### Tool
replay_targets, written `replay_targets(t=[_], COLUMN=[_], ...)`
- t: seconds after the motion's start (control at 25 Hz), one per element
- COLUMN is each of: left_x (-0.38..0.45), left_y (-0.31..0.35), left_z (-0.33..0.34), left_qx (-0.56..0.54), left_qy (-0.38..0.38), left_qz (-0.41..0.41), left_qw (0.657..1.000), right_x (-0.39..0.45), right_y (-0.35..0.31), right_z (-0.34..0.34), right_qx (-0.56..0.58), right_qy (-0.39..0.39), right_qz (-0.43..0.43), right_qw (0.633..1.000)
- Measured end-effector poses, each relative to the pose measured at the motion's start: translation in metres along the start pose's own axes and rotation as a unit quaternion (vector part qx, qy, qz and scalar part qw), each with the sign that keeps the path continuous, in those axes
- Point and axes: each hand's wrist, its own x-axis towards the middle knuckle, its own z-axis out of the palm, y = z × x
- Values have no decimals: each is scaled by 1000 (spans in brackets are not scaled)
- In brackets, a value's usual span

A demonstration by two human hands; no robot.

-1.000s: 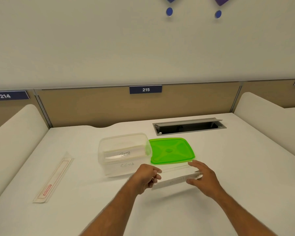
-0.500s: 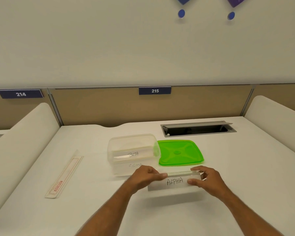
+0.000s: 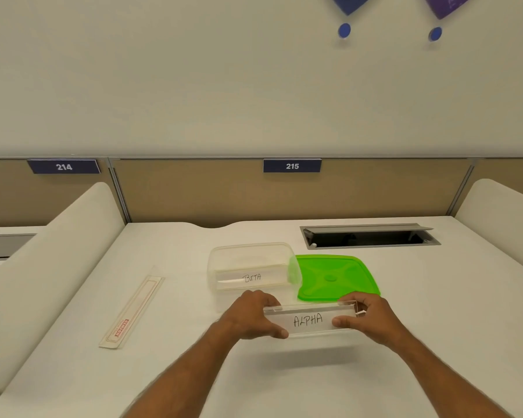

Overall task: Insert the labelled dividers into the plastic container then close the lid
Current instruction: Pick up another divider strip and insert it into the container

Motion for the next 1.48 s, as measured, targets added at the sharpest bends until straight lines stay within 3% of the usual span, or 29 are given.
replay_targets(t=[0.32, 0.68, 1.16, 1.48], left_x=[5, 31, 70, 78], left_y=[-6, -21, -42, -48], left_z=[-47, -97, -97, -88], left_qx=[82, 157, 276, 318], left_qy=[74, 96, -4, -44], left_qz=[12, 1, -67, -94], left_qw=[994, 983, 959, 942], right_x=[39, 93, 140, 152], right_y=[-41, -93, -109, -108], right_z=[15, 38, 74, 96], right_qx=[-4, -156, -418, -475], right_qy=[-19, -56, -187, -246], right_qz=[-48, -129, -138, -143], right_qw=[999, 978, 878, 833])
